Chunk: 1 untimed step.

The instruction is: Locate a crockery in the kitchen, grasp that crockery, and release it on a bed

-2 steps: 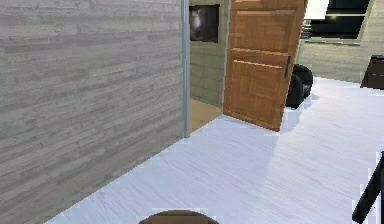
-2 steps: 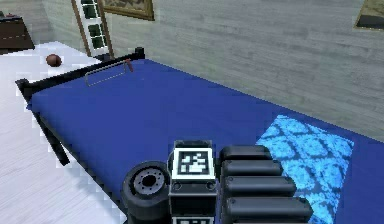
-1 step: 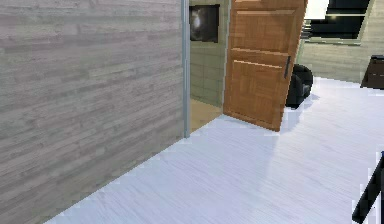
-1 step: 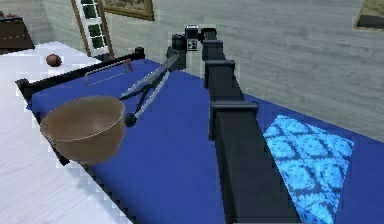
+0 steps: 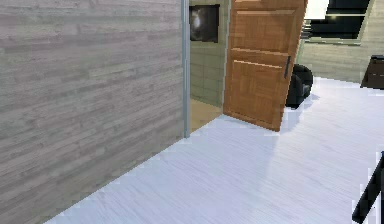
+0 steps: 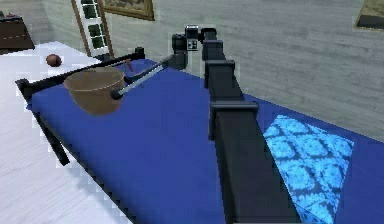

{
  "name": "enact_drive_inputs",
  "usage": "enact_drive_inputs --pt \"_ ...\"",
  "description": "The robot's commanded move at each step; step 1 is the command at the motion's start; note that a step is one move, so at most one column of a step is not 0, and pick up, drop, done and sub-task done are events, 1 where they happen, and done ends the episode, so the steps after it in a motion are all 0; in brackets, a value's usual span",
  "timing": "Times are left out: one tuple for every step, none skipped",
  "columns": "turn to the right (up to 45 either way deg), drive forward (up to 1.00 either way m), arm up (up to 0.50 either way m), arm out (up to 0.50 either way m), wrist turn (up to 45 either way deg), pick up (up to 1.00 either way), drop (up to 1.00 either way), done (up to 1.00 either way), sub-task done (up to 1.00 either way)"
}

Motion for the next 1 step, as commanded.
enact_drive_inputs --pt "0.0 0.00 0.00 0.00 45.0 0.00 0.00 0.00 0.00"
